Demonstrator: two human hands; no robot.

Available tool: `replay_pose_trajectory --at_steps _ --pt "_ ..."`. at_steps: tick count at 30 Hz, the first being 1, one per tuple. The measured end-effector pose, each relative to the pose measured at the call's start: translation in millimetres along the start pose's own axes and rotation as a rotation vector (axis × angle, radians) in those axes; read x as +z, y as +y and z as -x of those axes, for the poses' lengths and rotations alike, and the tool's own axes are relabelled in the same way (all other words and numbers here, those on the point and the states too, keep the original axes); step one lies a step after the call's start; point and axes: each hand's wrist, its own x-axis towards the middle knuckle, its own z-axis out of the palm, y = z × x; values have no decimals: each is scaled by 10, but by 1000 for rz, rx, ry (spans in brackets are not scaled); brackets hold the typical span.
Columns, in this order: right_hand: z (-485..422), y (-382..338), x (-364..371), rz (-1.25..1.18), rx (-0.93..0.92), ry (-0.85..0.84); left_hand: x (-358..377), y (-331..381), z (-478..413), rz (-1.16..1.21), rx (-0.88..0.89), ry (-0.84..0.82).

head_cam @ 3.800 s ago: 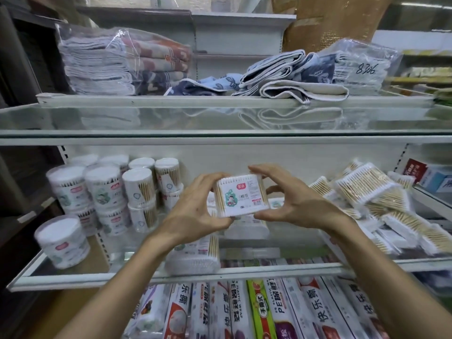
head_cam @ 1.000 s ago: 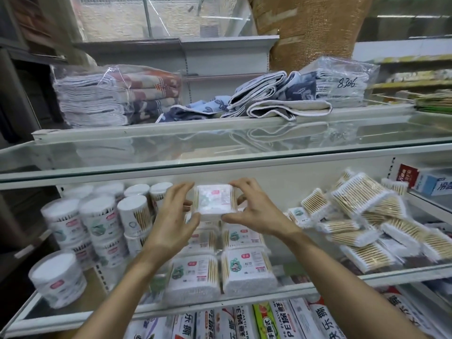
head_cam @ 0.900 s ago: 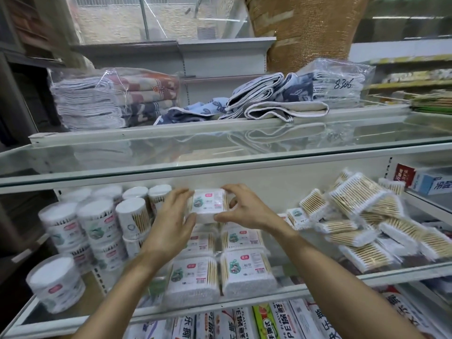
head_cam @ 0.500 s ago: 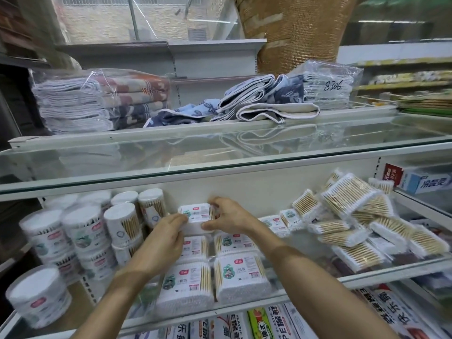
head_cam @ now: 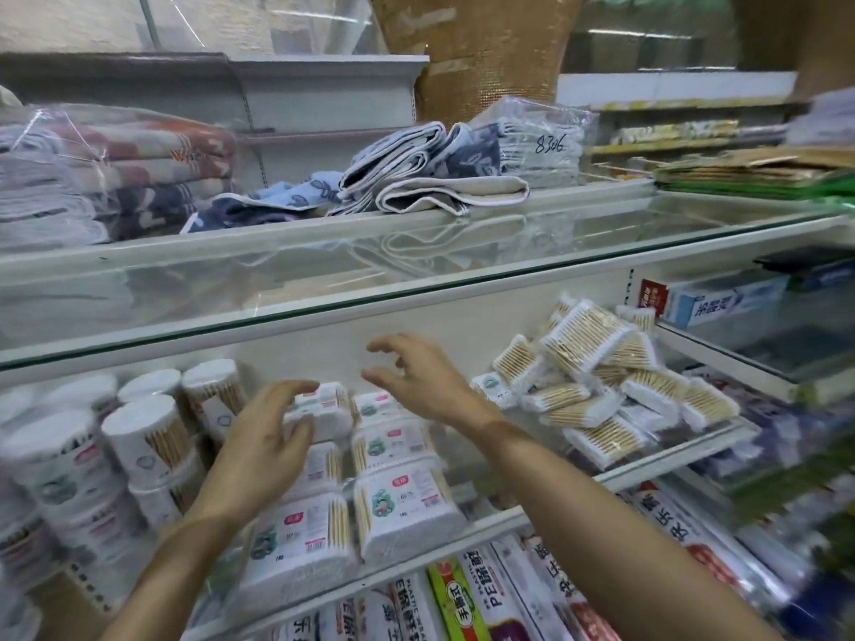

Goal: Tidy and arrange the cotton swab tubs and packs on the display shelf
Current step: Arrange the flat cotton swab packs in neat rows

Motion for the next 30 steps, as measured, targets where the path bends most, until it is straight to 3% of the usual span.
replay_pose_trajectory --at_steps 4,8,16,21,27,30 --pt "256 275 -405 -32 8 250 128 279 -60 254 5 57" --pt "550 595 -821 44 1 365 367 606 -84 370 5 17" --pt "807 1299 -1788 38 86 641 1120 1414 -382 364 79 -74" --pt "872 1702 -2096 -71 288 500 1764 2017 -740 200 116 -158" --pt "862 1834 -2111 -133 266 328 2271 2258 -1022 -12 154 -128" --pt "846 1834 -2126 -338 270 277 2295 2277 -1045 -33 141 -63"
